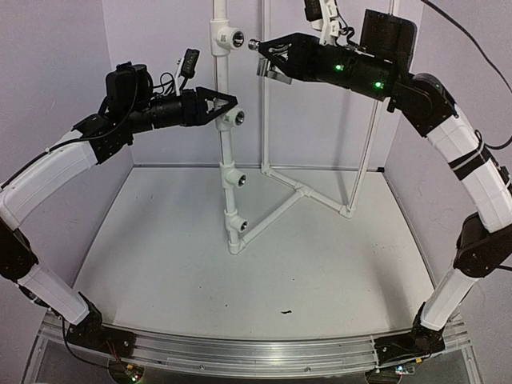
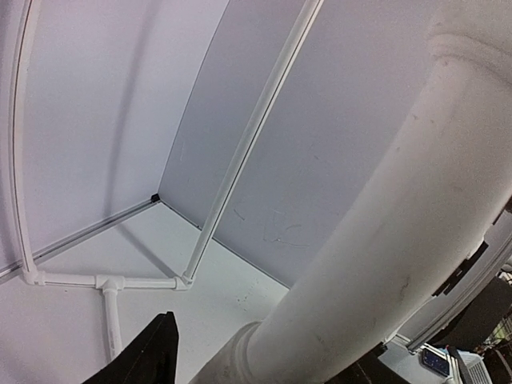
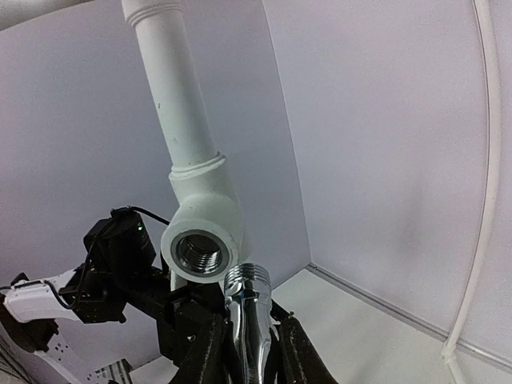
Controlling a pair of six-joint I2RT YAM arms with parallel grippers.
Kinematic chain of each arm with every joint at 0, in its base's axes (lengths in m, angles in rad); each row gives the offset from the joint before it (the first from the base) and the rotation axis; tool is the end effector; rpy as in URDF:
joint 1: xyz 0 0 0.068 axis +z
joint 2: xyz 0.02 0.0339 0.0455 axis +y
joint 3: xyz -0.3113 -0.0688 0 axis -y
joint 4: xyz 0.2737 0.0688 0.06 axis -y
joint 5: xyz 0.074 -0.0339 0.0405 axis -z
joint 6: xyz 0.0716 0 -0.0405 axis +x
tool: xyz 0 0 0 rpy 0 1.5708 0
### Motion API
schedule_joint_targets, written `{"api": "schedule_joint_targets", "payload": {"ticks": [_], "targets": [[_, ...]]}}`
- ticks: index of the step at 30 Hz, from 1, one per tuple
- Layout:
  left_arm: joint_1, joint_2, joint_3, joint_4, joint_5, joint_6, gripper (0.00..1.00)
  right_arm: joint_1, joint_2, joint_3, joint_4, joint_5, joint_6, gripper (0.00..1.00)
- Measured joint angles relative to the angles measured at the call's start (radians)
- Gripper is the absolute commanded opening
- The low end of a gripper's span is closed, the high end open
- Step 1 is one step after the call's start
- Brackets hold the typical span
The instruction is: Install the water faucets
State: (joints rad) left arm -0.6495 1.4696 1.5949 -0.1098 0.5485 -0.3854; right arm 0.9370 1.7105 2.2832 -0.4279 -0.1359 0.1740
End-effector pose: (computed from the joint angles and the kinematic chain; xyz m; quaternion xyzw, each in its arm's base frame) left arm 0.2862 -0.2642 0.5190 0.2802 0.6441 -0.5044 0.5021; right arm 0.2316 0.3315 0.6414 -0.2906 0.5866 0.4357 0.6178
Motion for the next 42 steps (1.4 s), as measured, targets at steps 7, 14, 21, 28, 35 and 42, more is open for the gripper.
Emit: {"api": "schedule_joint_targets", "payload": {"ticks": [7, 14, 21, 28, 35, 42], "targets": [[-0.003, 0.0, 0.0, 0.018, -0.01, 0.071, 0.34, 0.002, 0.025, 0.014, -0.011, -0.02, 0.158, 0.0], [-0.026, -0.008, -0.017, 0.036, -0.059, 0.097, 0.25, 0.007, 0.033, 0.06, -0.006, -0.059, 0.264, 0.0], [-0.069, -0.021, -0.039, 0.058, -0.147, 0.126, 0.19, 0.013, 0.037, 0.063, 0.001, -0.044, 0.347, 0.0], [-0.113, -0.024, -0.05, 0.076, -0.238, 0.151, 0.16, 0.017, 0.04, 0.064, 0.005, -0.005, 0.395, 0.0], [-0.128, -0.027, -0.059, 0.09, -0.286, 0.169, 0.14, 0.02, 0.042, 0.068, 0.003, 0.01, 0.472, 0.0], [-0.129, -0.037, -0.075, 0.102, -0.315, 0.182, 0.12, 0.021, 0.087, 0.131, -0.015, 0.007, 0.644, 0.0]]}}
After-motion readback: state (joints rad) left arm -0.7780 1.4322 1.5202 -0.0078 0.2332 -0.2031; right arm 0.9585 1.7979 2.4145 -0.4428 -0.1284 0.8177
